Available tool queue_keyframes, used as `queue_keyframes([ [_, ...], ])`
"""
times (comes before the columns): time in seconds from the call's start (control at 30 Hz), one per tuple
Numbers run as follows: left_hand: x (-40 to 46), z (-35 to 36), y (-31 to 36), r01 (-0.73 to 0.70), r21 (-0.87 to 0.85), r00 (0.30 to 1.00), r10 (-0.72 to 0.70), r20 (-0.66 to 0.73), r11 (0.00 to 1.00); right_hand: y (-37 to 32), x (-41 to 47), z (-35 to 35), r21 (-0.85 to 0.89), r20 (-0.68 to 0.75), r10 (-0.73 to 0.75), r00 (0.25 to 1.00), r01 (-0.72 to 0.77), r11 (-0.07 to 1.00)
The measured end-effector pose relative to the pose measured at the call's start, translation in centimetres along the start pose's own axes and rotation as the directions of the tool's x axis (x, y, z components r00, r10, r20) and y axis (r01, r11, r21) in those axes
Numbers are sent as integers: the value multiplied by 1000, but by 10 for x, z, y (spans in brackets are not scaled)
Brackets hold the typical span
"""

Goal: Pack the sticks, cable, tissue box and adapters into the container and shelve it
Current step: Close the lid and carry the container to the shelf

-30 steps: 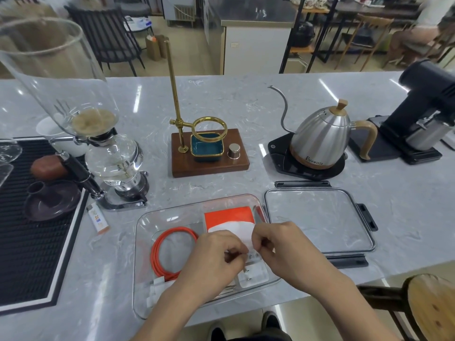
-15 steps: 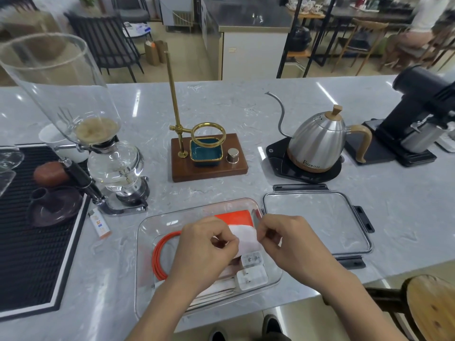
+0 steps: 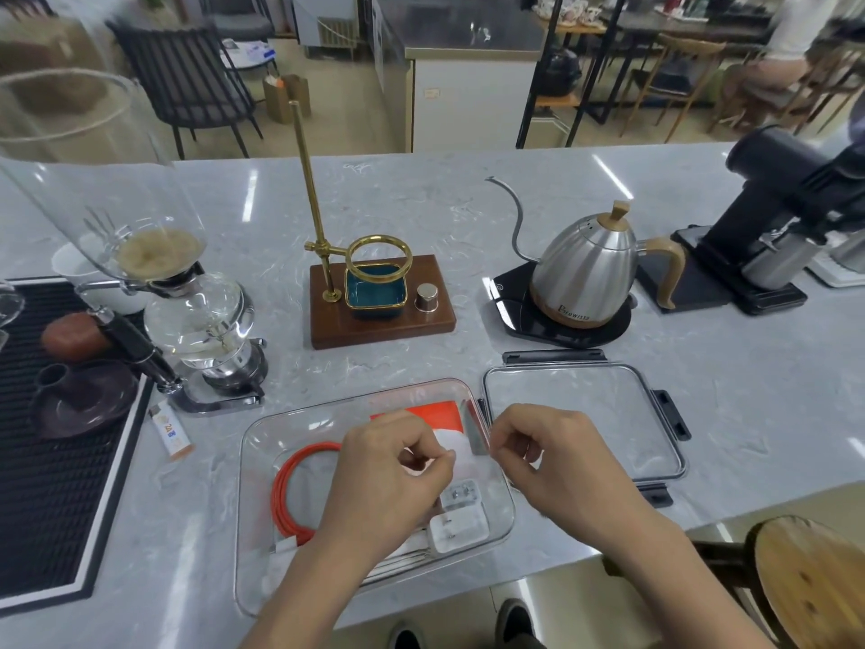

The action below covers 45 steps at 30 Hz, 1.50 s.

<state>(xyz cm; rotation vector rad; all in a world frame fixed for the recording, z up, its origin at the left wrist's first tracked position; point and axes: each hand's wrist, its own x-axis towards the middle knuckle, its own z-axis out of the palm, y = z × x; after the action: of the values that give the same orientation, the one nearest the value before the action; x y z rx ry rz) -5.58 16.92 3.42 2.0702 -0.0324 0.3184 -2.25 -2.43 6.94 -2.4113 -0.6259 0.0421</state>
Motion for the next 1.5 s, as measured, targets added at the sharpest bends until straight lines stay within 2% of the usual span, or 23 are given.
queue_keyframes([
  [0.2, -1, 20, 16, -16, 21, 1000, 16, 25, 1000, 23, -13, -15, -18, -15, 11, 1000, -11, 1000],
  [0.33, -4, 40, 36, -70, 128, 997, 65, 43, 989, 50, -28, -28, -70, -20, 9, 1000, -10, 998],
  [0.5, -7, 82, 50, -205, 286, 978, 185, 97, 936, 85, -49, -48, -157, -21, -52, 998, 48, 986],
  [0.67, -17, 121, 58, -235, 357, 970, 193, 149, 904, 120, -71, -62, -213, 142, 22, 990, 9, 977],
  [0.8, -32, 148, 59, -215, 441, 957, 96, 275, 872, 143, -86, -67, -307, 286, 63, 956, 29, 951],
  [0.9, -39, 166, 59, -184, 517, 927, -27, 374, 836, 158, -95, -66, -331, 312, 81, 947, 28, 943],
  [1.0, -41, 180, 56, -180, 595, 903, -107, 415, 783, 173, -99, -62, -356, 319, 82, 944, 39, 934],
  [1.37, -45, 214, 37, -83, 705, 910, -235, 341, 704, 194, -95, -42, -370, 340, 74, 938, 60, 927],
  [1.5, -49, 224, 30, -74, 729, 922, -233, 311, 681, 211, -100, -21, -398, 317, 75, 945, 61, 916],
])
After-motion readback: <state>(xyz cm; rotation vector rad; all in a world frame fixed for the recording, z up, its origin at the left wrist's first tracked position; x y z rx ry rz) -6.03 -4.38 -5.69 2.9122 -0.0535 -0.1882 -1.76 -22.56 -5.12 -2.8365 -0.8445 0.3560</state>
